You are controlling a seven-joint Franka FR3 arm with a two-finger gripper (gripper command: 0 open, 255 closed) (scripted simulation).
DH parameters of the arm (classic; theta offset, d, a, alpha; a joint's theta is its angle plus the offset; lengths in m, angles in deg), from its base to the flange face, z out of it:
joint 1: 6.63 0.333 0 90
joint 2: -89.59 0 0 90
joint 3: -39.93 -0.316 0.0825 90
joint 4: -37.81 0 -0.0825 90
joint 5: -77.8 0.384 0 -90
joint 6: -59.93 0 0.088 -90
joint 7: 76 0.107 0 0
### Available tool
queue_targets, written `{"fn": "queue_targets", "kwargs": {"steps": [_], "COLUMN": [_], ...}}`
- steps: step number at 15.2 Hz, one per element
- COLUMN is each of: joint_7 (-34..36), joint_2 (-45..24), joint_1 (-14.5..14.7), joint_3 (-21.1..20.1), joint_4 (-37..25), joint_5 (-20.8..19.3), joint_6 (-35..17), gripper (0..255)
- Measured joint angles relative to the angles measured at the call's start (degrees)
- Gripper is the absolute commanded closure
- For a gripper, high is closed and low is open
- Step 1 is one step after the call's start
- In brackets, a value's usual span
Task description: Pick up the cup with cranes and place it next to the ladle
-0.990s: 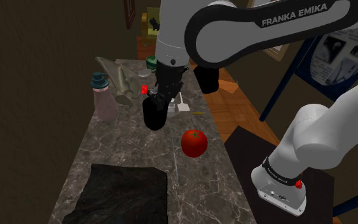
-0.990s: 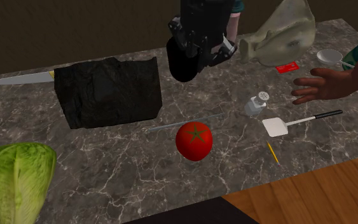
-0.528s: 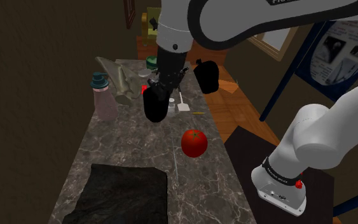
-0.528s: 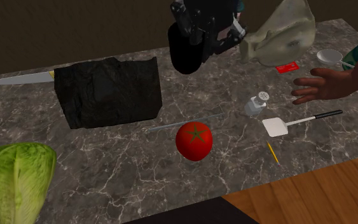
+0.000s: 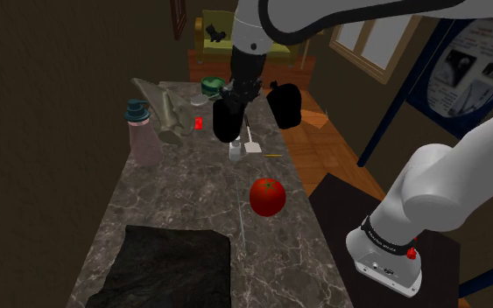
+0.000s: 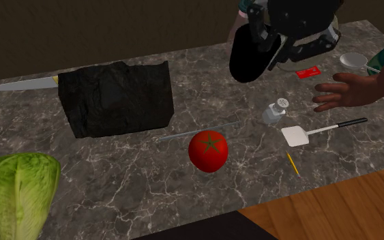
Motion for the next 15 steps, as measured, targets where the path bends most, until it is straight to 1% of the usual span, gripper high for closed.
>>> {"fn": "queue_targets", "kwargs": {"steps": [3,12,15], "joint_7": [-4.1,-15.8,-19.3], "joint_2": [-0.6,-7.2,-10.6], "joint_1": [-1.6,-6.5,-8.0], "joint_3": [2.8,10.3,12.4], "joint_4": [-0.1,-6.7,-10.1], "joint_5": [-0.5,-1.9,-2.1], "joint_6": [-0.2,0.6,0.9], "gripper": [255,255,255]}}
